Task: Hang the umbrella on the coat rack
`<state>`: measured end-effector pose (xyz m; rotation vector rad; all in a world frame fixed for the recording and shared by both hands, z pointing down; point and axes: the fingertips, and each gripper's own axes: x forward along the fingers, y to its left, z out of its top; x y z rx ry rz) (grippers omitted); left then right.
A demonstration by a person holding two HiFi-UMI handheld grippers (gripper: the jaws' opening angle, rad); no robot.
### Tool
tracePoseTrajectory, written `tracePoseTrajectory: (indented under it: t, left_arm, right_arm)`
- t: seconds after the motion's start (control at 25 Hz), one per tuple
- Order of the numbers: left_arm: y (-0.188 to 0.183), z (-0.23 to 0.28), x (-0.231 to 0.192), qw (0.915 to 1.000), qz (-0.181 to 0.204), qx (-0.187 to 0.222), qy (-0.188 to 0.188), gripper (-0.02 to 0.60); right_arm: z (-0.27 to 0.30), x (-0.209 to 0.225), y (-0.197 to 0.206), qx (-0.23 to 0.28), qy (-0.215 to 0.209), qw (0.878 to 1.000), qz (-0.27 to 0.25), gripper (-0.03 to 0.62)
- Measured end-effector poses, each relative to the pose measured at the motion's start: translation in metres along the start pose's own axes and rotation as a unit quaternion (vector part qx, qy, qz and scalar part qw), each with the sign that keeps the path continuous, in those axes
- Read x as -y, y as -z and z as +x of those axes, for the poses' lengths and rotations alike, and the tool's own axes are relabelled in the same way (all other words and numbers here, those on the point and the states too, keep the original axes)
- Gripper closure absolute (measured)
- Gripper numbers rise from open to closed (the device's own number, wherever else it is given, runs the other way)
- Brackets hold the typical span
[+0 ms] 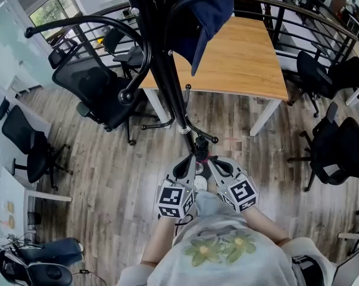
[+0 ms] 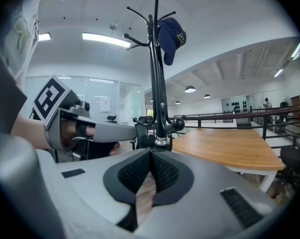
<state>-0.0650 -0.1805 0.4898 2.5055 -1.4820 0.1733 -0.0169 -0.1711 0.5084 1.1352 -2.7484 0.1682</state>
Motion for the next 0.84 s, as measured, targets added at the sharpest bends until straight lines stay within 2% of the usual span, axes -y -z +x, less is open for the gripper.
tracePoseTrajectory:
  t: [0.84]
  left_arm:
    - [0.0047,0.001,0.0088,1.0,0.0,-0.003,0.0,0.571]
  right_arm:
    - [-0.0054,-0.0004,0.0061,-0.011,-0.009,1.0,0.018,0.591]
